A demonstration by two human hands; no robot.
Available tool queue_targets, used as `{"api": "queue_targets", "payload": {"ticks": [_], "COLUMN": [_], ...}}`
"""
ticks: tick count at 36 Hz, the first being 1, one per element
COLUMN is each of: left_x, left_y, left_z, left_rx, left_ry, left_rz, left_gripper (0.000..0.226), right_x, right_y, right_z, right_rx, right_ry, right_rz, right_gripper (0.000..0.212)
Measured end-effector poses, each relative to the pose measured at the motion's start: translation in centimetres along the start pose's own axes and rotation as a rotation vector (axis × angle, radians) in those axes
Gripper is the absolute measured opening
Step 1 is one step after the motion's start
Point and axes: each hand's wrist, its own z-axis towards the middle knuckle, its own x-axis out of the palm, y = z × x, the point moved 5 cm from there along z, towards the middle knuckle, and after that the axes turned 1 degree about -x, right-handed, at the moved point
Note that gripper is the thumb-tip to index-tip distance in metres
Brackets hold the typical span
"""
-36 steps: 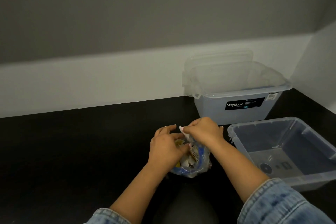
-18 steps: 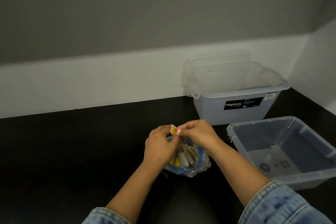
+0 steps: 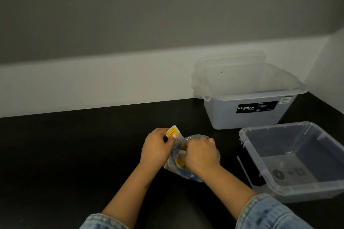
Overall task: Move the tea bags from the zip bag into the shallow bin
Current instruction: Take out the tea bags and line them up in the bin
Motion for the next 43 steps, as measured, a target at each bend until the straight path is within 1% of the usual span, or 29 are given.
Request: {"api": "queue_targets", "payload": {"ticks": [2,4,5,7,8,9,11,13,15,19,22,25,27,29,33,37,40,43], "left_x": [-0.1,-0.2,-0.2,-0.3,-0.4,-0.4,-0.5,-0.6,-0.5,-0.4,-0.3,-0.1,0.2,0.5,1.0,1.4,1.9,2.4], "left_y": [0.1,0.3,0.3,0.4,0.5,0.6,0.7,0.7,0.8,0.5,0.2,-0.2,-0.5,-0.9,-1.9,-2.2,-2.6,-3.0], "left_z": [0.0,0.0,0.0,0.0,0.0,0.1,0.1,0.1,0.1,0.2,0.3,0.4,0.5,0.5,0.2,-0.1,-0.3,-0.4], "left_rx": [-0.003,0.003,0.006,0.002,-0.002,-0.006,-0.014,-0.016,-0.026,-0.011,0.001,0.011,0.016,0.033,0.064,0.051,0.041,0.054], "left_ry": [0.001,0.003,0.005,0.009,0.01,0.011,0.017,0.022,0.019,0.011,0.015,0.028,0.061,0.114,0.19,0.241,0.305,0.312], "left_rz": [0.01,0.016,0.017,0.017,0.016,0.017,0.019,0.016,0.015,0.002,-0.023,-0.007,0.004,-0.019,-0.125,-0.248,-0.283,-0.293], "left_gripper": [0.031,0.03,0.03,0.03,0.03,0.03,0.027,0.018,0.012,0.016,0.018,0.011,0.01,0.014,0.017,0.03,0.021,0.019], "right_x": [0.7,1.1,1.2,1.3,1.2,1.1,1.0,0.5,-0.2,-1.2,-2.1,-3.5,-4.1,-4.4,-4.9,-5.3,-5.5,-5.5], "right_y": [0.3,0.3,0.2,0.0,-0.2,-0.4,-0.8,-1.2,-1.8,-3.0,-3.7,-4.0,-4.0,-3.9,-4.0,-4.3,-4.7,-5.3], "right_z": [0.5,0.8,0.7,0.7,0.7,0.6,0.5,0.6,0.7,0.9,0.9,0.7,0.5,0.5,0.6,0.6,0.4,0.2], "right_rx": [0.015,0.029,0.027,-0.003,-0.002,0.025,0.078,0.081,0.087,0.117,0.119,0.048,-0.02,-0.066,-0.075,-0.073,-0.068,-0.044], "right_ry": [0.025,0.065,0.072,0.007,-0.031,-0.026,0.056,0.099,0.107,0.118,0.111,0.061,0.043,0.035,-0.023,-0.062,-0.069,-0.064], "right_rz": [-0.044,-0.039,-0.024,0.043,0.109,0.195,0.368,0.479,0.574,0.739,0.92,1.061,1.099,1.104,1.001,0.956,0.983,1.042], "right_gripper": [0.044,0.044,0.04,0.027,0.022,0.019,0.013,0.009,0.012,0.012,0.014,0.021,0.022,0.021,0.022,0.026,0.028,0.025]}}
